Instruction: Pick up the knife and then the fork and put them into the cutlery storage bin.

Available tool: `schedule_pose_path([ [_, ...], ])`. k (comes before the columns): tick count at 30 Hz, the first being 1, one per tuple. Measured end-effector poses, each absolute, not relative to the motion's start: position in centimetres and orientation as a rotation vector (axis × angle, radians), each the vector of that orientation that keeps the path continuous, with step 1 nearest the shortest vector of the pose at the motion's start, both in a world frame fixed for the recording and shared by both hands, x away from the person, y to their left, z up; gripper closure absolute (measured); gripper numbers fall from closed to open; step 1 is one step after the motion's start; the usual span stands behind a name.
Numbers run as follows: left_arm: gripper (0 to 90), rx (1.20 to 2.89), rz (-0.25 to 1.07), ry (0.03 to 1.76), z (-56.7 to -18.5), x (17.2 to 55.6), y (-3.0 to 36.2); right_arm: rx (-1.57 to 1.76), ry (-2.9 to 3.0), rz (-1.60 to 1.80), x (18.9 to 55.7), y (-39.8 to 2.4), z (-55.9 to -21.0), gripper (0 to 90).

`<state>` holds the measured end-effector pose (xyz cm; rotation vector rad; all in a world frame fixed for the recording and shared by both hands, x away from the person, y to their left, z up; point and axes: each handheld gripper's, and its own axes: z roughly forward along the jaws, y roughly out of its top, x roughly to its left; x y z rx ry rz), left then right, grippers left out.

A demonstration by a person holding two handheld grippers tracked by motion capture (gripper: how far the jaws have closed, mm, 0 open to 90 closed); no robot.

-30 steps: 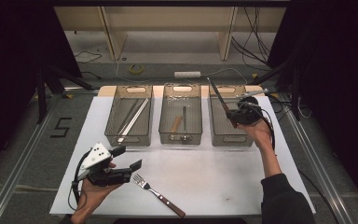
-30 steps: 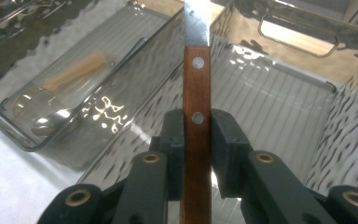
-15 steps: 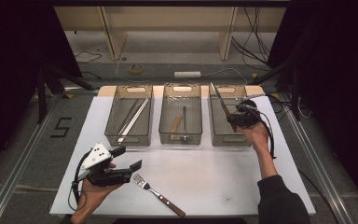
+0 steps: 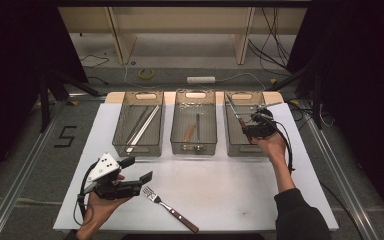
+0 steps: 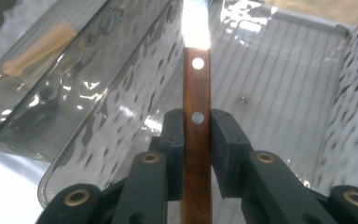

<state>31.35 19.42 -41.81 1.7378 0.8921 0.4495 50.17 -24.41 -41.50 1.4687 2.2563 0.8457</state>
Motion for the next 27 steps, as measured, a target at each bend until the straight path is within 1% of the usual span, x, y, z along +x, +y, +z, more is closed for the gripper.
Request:
schedule_pose_path([
  [1, 19.1, 1.734, 0.447, 0.894, -41.8, 31.4, 19.4, 1.477, 2.257, 0.843, 50.2, -24.4, -41.6, 74.6],
  [4, 19.1, 1.740, 0.451, 0.896, -41.9, 31.4, 19.4, 1.506, 2.271, 0.876, 50.3, -24.3, -41.5, 60.6],
  [6, 19.0, 1.735, 0.449, 0.895, -41.8, 31.4, 19.4, 1.498, 2.261, 0.884, 50.2, -24.3, -41.3, 57.0],
  [17, 18.9, 1.739, 0.453, 0.895, -41.8, 31.4, 19.5, 1.374, 2.294, 0.973, 48.3, -23.1, -39.6, 45.9],
  [19, 18.9, 1.738, 0.452, 0.899, -41.8, 31.4, 19.4, 1.331, 2.316, 0.995, 47.7, -22.6, -39.2, 43.1],
  [27, 18.9, 1.737, 0.457, 0.897, -41.8, 31.3, 19.5, 1.163, 2.399, 1.136, 43.7, -20.3, -38.3, 39.3],
])
